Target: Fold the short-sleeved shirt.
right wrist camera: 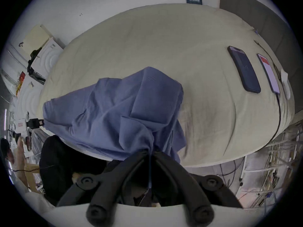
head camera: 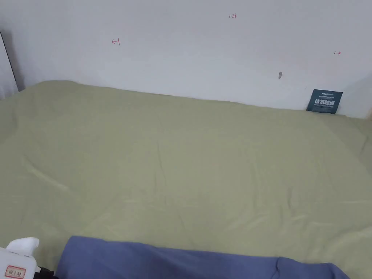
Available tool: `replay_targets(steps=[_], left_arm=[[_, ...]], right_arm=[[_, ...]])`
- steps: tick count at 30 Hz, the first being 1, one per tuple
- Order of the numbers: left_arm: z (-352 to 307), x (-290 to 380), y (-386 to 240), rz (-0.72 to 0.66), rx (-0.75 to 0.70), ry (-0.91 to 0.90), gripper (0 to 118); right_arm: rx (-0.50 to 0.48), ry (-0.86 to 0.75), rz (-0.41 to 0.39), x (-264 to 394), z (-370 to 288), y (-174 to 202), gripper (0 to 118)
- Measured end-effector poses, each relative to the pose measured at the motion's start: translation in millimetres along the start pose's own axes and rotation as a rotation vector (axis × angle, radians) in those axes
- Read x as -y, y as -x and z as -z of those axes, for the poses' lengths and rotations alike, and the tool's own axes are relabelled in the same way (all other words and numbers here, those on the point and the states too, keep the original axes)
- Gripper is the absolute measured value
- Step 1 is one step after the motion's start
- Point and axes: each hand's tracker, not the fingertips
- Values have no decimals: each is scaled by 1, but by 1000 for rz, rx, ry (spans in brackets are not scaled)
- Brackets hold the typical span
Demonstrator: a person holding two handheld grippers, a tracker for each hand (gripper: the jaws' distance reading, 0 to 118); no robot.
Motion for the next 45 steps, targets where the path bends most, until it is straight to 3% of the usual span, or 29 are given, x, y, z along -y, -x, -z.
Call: replay_targets(steps=[2,3,4,5,6,7,11,12,13,15,16,17,28,32,37,38,39,40,41,42,45], left_arm=[[-3,-3,-3,0,0,-2,12],[-8,-4,-5,-4,1,-4,34],[-13,-7,-7,-7,-7,-2,79],[-20,-9,-8,-8,-17,7,105],[-29,-11,-10,-14,-29,11,111],[-41,-12,-10,-15,-34,-9,110],[-82,-25,-28,30,-25,-107,110],[-88,-28,-35,50,-18,-128,108],[-92,-30,-41,64,-12,-147,100],[-97,-30,-53,83,42,-183,68],[-97,-30,-58,106,82,-188,27],[-95,-29,-62,124,111,-189,2],[-55,-43,-28,106,239,-112,0],[-34,-51,-8,210,239,-34,0],[-8,-52,26,89,358,14,0],[-4,-52,33,91,339,-6,7],[-2,-52,39,95,313,-21,26],[0,-52,44,101,283,-41,71],[3,-53,49,102,291,-36,101],[8,-53,54,89,319,-23,115],[21,-52,67,-31,525,24,115]], right_arm=[[-8,7,4,-5,3,-5,10],[-6,12,0,-7,-1,-4,29],[18,19,-20,-9,-6,-1,70],[62,15,-56,-11,-13,3,93],[93,16,-71,-12,-23,4,96],[95,-2,-68,-15,-33,5,91],[81,-93,-6,-24,-70,21,89],[74,-96,2,-28,-76,26,82],[69,-98,17,-32,-80,32,59],[52,-116,13,-35,-87,47,0],[30,-135,-19,-36,-85,54,0],[32,-145,-27,-34,-84,59,0],[-19,-98,-85,-28,-58,89,0],[-22,-84,-93,-28,-53,95,0],[-29,-62,-103,-29,-48,101,0],[-30,-58,-103,-30,-48,102,0],[-33,-57,-104,-30,-48,103,0],[-33,-54,-107,-30,-48,104,0],[-30,-49,-113,-30,-49,105,0],[-26,-48,-116,-31,-49,105,0],[-23,-50,-120,-32,-51,105,0]])
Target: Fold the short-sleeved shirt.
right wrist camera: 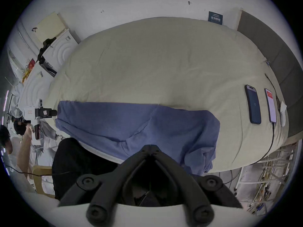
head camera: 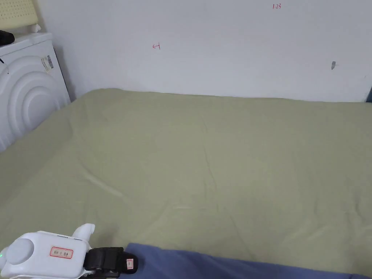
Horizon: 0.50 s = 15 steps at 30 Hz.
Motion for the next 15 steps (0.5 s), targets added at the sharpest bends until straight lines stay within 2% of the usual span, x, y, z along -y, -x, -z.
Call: replay_targets(steps=[3,6,9,10,11,12,13,14,15], left_arm=[[18,6,17,-82,8,3,116],[12,14,21,-113,91,-102,116],[10,24,26,-187,156,-134,109],[11,28,26,-206,175,-140,93],[15,31,25,-204,161,-134,66],[22,35,22,-191,107,-106,29],[29,38,18,-149,22,-69,9],[34,41,17,-144,11,-68,9],[33,43,15,-174,97,-97,9]], right_arm=[[-5,-6,4,-1,-2,0,0],[-14,-9,11,-1,-2,0,0],[-32,-7,21,0,-1,-1,0],[-30,-5,21,1,0,-1,0],[-32,-2,21,1,2,-1,0],[-36,1,21,1,4,-2,0],[-40,2,28,1,5,-3,0],[-44,4,31,2,6,-4,0],[-47,6,32,2,6,-4,0]])
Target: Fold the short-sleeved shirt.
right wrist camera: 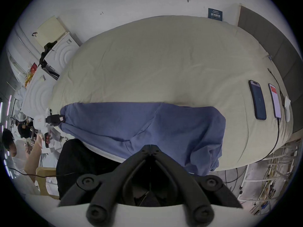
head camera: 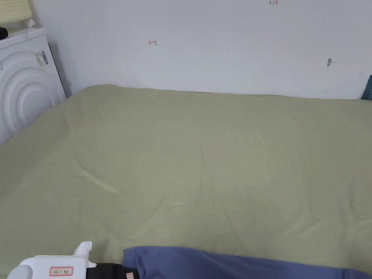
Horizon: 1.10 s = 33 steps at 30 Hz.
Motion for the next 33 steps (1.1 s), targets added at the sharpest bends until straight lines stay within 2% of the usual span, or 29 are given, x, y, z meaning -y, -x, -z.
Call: replay_targets(steps=[5,7,9,14,16,20,24,25,26,27,28,30,31,32,33], left_arm=[[-21,-2,-32,15,9,-59,9],[-26,-2,-64,47,76,-68,9],[-18,1,-104,120,84,-63,9],[50,23,-196,201,194,45,9],[88,31,-215,228,194,95,9],[158,38,-224,225,162,187,9],[206,44,-220,184,200,236,11],[213,44,-217,167,169,254,32],[217,44,-213,150,145,263,65],[218,47,-212,135,138,265,92],[213,48,-208,128,148,252,94],[200,44,-202,102,180,215,82],[194,45,-203,102,202,190,57],[188,44,-202,105,199,168,21],[185,43,-202,103,194,154,0]], right_arm=[[-3,-13,-2,2,-10,-6,0],[0,-29,-3,2,-16,-10,0],[2,-46,3,1,-21,-16,0],[-12,-77,36,3,-25,-30,0],[-18,-85,43,5,-27,-33,0],[-28,-90,53,10,-28,-40,0],[-17,-87,68,14,-26,-48,0],[-14,-86,72,15,-25,-49,0],[-13,-83,74,15,-22,-55,0],[-11,-80,75,15,-21,-57,0],[-12,-75,77,15,-20,-59,0],[-12,-72,76,17,-20,-57,0],[-10,-70,74,18,-21,-55,0],[-9,-67,73,18,-20,-55,0],[-8,-65,70,18,-20,-54,0]])
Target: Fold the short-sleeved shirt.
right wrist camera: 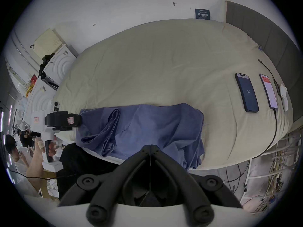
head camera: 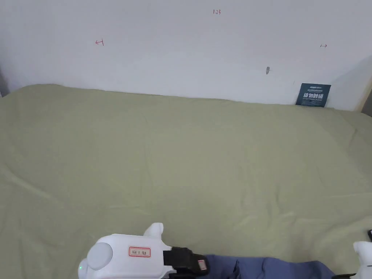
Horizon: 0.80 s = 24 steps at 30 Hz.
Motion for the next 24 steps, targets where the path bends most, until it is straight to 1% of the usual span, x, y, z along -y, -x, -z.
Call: replay_targets(steps=[1,3,6,9,10,11,13,14,15,16,17,21,24], left_arm=[[-4,-1,0,9,-8,-26,0],[-2,0,2,9,18,-3,0],[9,4,9,1,-21,3,0],[42,13,21,-70,80,60,0],[56,21,26,-58,95,88,0],[71,27,31,-49,62,89,0],[105,48,50,-101,-55,137,0],[109,61,57,-137,1,90,0],[101,64,52,-119,130,-12,0],[100,62,46,-77,62,-24,0],[101,61,43,-66,26,14,0],[87,46,28,-113,-4,60,0],[46,25,3,26,19,59,0]], right_arm=[[2,0,-5,1,0,2,0],[0,-2,-10,1,-1,5,0],[-14,-13,-22,0,-4,7,0],[-18,-22,-42,-2,-8,12,0],[-17,-26,-46,-2,-9,14,0],[-14,-31,-49,-3,-10,15,0],[-13,-41,-50,-4,-14,19,0],[-15,-47,-48,-4,-16,20,0],[-19,-50,-47,-5,-18,20,0],[-19,-53,-47,-6,-20,20,0],[-14,-57,-49,-6,-21,21,0],[3,-54,-56,-12,-16,20,0],[-10,-48,-56,-14,-14,21,0]])
